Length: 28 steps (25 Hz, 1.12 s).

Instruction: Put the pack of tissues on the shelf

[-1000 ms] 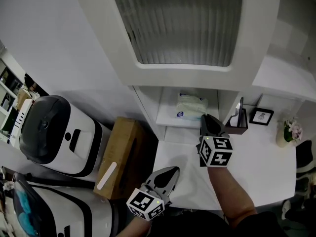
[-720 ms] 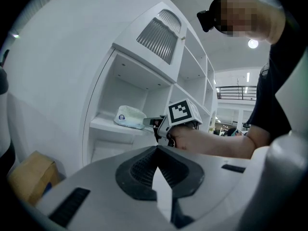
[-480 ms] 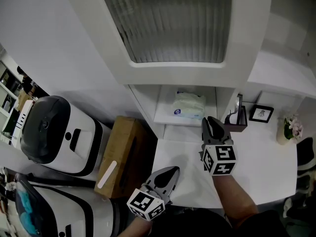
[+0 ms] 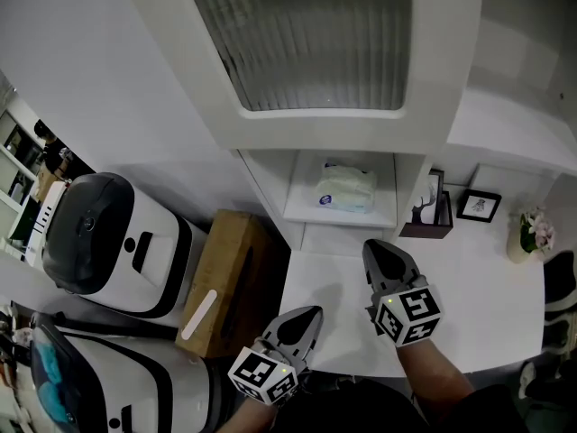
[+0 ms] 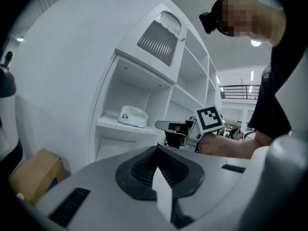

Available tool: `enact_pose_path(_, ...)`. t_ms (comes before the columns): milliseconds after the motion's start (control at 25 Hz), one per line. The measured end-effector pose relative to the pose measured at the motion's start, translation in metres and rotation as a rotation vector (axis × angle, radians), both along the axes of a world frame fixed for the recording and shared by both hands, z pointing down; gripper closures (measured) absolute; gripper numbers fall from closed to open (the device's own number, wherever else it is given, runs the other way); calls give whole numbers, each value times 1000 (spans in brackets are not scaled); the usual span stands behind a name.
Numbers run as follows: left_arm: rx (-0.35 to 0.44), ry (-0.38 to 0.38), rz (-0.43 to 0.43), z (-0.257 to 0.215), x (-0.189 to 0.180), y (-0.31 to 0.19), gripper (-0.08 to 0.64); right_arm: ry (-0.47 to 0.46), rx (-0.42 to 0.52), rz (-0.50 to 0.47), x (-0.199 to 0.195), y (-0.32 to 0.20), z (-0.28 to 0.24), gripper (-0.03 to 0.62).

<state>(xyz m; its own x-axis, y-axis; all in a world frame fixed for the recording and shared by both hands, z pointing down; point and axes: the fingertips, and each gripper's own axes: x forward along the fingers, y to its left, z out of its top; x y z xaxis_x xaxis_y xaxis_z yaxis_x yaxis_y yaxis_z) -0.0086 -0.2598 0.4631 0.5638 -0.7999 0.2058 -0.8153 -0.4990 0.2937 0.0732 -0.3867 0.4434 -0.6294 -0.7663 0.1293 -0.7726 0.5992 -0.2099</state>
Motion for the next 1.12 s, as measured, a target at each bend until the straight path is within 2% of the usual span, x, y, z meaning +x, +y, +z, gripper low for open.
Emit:
enact_pose_path(440, -4, 24, -9, 1, -22, 21, 557, 5, -67, -75, -23, 51, 18, 588)
enact_pose_path(1120, 33, 38, 119, -15, -51, 72, 557, -6, -93, 39, -40, 128, 9, 588)
